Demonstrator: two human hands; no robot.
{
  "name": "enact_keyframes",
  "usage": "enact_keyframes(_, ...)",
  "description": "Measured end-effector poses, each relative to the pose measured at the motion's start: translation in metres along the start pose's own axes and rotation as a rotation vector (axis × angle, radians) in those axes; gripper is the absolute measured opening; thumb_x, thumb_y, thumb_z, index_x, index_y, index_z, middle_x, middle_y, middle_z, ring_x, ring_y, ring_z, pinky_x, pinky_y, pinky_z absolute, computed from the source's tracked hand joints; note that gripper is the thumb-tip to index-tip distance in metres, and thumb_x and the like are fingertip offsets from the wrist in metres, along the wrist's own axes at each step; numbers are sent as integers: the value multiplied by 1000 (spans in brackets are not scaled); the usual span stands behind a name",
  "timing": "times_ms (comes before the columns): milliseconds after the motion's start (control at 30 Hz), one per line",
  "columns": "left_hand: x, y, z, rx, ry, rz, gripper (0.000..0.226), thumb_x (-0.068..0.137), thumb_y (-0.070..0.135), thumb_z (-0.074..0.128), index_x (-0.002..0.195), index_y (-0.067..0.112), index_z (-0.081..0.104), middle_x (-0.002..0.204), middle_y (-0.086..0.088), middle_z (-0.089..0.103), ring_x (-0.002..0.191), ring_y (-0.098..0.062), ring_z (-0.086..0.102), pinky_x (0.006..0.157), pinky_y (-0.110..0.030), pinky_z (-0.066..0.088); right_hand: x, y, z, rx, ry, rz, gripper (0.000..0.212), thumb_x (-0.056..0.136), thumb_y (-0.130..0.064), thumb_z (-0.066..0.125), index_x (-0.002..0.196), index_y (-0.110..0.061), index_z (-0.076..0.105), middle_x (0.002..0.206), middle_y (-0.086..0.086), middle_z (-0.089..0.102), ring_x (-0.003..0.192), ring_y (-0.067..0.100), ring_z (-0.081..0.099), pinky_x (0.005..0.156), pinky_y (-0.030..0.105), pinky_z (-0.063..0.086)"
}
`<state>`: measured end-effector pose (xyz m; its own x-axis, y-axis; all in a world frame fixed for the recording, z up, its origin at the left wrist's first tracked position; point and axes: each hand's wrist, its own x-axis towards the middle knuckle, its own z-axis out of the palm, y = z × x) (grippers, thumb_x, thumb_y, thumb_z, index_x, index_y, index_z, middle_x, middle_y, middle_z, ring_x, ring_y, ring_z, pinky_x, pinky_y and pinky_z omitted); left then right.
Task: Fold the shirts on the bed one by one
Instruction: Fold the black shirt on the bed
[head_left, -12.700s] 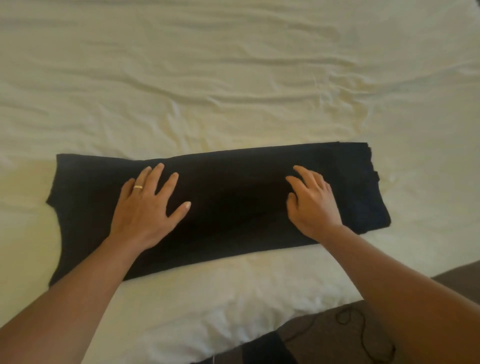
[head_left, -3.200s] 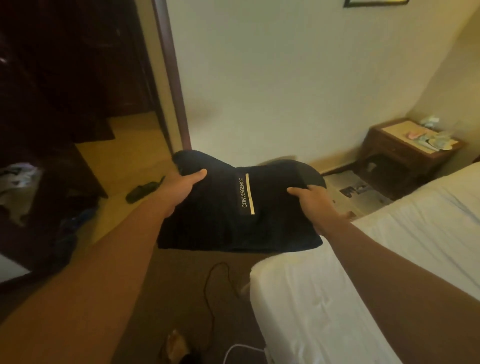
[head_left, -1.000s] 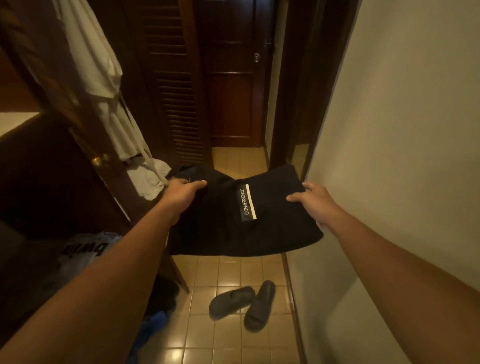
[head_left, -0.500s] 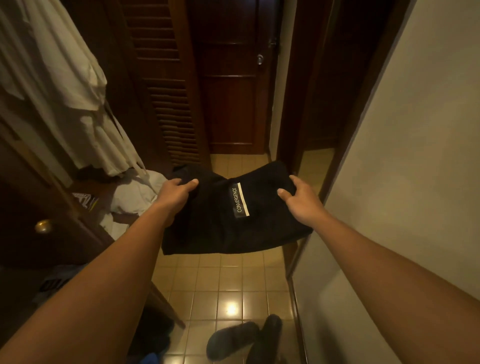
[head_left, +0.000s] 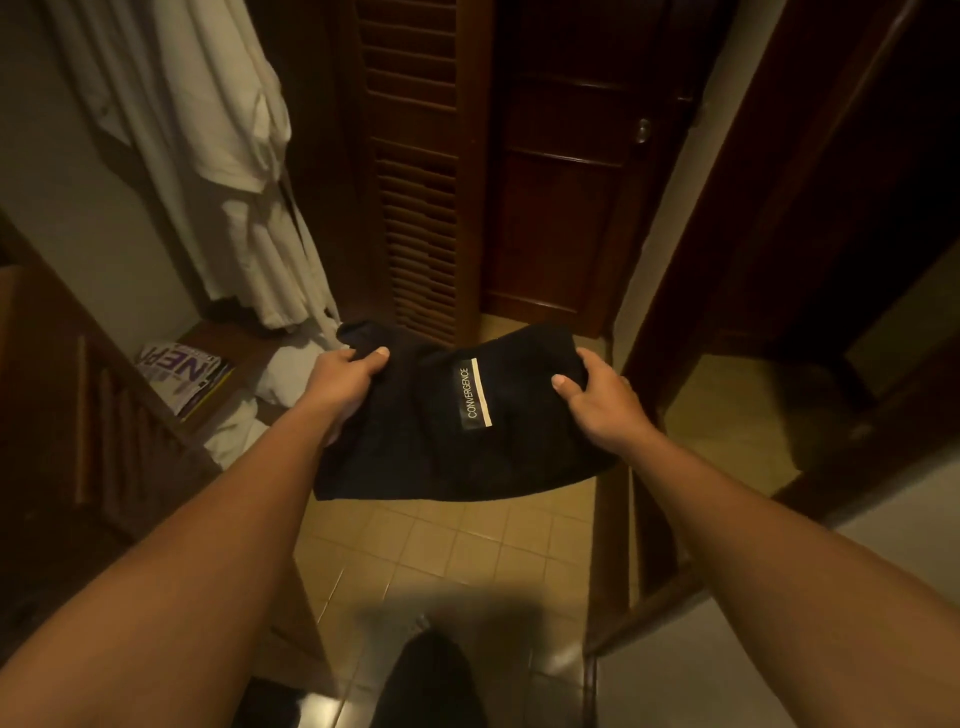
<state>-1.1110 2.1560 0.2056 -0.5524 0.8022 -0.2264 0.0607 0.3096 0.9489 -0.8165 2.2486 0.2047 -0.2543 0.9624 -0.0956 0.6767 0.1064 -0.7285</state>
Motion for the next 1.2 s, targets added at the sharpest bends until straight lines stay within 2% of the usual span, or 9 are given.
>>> enact_keyframes(100,52,10,2,-8,40,-17,40,100,30,63,131,6,63,117,5,62,97,-14,60,89,-29,42,61,-13,11,-5,-25,-16,63,100,-45,55,155,-26,31,149,1,50,137,26,47,112,50,41)
enact_keyframes(233,129,25,-8,-11,95,-59,38,96,39,67,121,12,71,113,-5,73,104,-25,68,101,-43,52,151,-44,30,-1,-63,-27,65,101,-39,56,157,-23,27,155,4,43,141,27,42,116,47,36)
enact_keyframes(400,199,45,-31,-13,187,-116,29,96,37,68,109,11,72,97,0,71,96,-23,67,96,-39,53,241,-94,61,18,-161,-76,62,102,-33,57,156,-20,30,153,4,45,139,26,43,114,42,38)
enact_keyframes(600,262,62,-77,-7,288,-194,27,90,40,74,97,14,72,100,-6,73,97,-26,70,98,-44,54,327,-152,108,41,-271,-115,65,99,-34,61,156,-21,31,153,7,44,137,29,46,112,48,41)
enact_keyframes(767,303,69,-103,-8,341,-281,21,83,29,81,95,14,72,94,-6,75,84,-21,71,77,-33,57,399,-190,148,57,-368,-156,66,98,-36,63,155,-26,33,151,3,47,135,28,49,112,46,42)
enact_keyframes(867,329,64,-116,-9,448,-319,51,69,40,87,108,11,73,101,-7,75,93,-27,71,90,-43,57,443,-213,171,85,-462,-192,63,99,-33,62,154,-25,33,148,0,48,133,25,49,110,39,41)
enact_keyframes(1033,359,57,-132,-44,643,-352,27,79,26,83,87,7,65,94,-19,71,91,-35,68,93,-50,53,503,-258,208,97,-661,-238,67,93,-19,66,152,-27,35,140,5,51,121,27,54,100,41,48)
enact_keyframes(1133,367,50,-146,-114,727,-363,17,83,20,80,91,11,68,103,-12,73,93,-27,68,93,-42,55,525,-288,232,80,-746,-297,66,91,-16,63,150,-29,38,134,5,53,113,26,56,92,40,49)
enact_keyframes(1200,370,43,-158,-167,781,-394,16,86,16,77,83,20,63,98,-5,70,84,-16,63,77,-29,51,533,-307,255,59,-806,-342,63,90,-16,63,147,-30,42,130,6,56,108,26,58,95,47,51)
